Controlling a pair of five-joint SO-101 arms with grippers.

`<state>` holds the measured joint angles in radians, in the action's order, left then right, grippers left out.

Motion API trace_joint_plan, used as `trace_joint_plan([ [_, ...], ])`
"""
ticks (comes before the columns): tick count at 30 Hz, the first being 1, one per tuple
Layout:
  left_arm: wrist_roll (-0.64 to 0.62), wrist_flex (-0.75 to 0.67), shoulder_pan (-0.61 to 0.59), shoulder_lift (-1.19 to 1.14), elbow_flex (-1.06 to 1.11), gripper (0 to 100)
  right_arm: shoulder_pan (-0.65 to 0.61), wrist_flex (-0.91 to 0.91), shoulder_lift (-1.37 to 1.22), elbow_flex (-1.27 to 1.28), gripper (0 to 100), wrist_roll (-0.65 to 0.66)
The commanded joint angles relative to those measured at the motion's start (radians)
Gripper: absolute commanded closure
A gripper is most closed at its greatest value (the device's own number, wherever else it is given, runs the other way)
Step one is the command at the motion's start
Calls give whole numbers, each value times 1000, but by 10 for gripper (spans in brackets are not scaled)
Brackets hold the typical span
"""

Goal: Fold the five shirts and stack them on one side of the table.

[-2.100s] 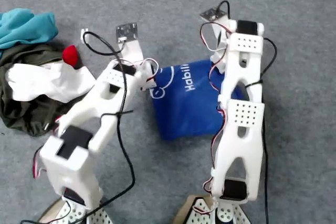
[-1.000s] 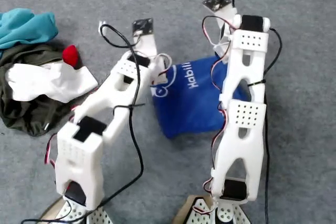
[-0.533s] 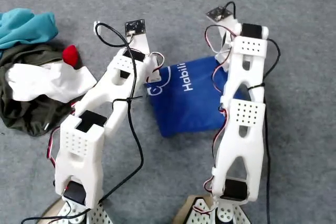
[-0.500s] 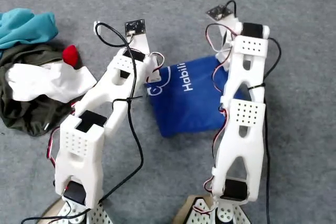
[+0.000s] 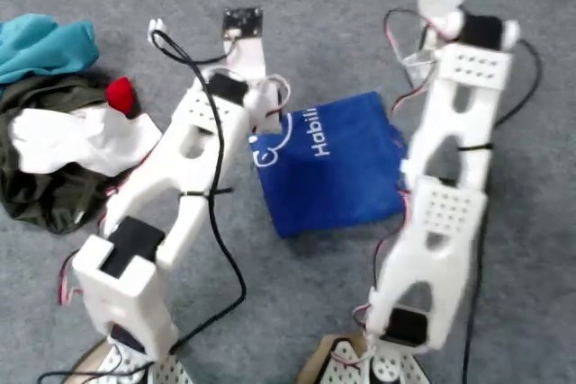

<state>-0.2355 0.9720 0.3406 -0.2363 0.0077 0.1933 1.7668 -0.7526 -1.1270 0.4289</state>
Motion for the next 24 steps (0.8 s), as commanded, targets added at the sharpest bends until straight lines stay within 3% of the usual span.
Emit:
trace_joint_plan([
  [1, 9, -123, -8, 54, 121, 981, 22, 15, 363, 456, 996, 38],
  [7, 6, -249, -26, 53, 235, 981, 21, -199, 716, 1084, 996, 103],
  [11, 3, -264, -48, 51, 238, 981, -10, -391, 800, 1345, 995, 103],
  [16, 8, -265, -60, 25, 235, 981, -12, -540, 731, 1465, 995, 97],
  [24, 8, -278, -61, -90, 158, 981, 54, -655, 499, 1422, 995, 100],
])
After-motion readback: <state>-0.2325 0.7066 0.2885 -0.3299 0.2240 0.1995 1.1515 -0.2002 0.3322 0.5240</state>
